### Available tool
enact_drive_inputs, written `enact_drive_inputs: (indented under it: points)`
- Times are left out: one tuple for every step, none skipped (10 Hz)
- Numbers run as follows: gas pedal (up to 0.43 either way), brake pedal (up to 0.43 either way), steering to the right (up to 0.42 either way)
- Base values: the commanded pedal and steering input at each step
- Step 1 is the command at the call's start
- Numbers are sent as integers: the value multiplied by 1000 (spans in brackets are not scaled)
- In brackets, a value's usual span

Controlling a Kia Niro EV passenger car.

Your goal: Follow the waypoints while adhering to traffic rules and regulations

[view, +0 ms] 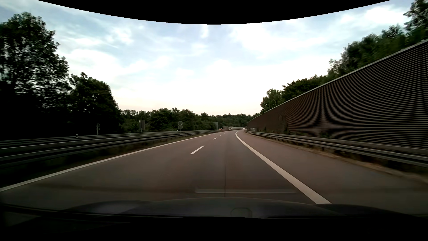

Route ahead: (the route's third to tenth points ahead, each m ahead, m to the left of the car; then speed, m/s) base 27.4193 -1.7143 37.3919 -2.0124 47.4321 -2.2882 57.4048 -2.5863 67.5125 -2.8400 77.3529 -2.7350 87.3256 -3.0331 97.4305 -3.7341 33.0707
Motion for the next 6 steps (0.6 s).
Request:
enact_drive_inputs:
  points:
    - [240, 6, 5]
    - [240, 6, 5]
    - [240, 6, 5]
    - [240, 12, 5]
    - [240, 6, 6]
    - [240, 6, 6]
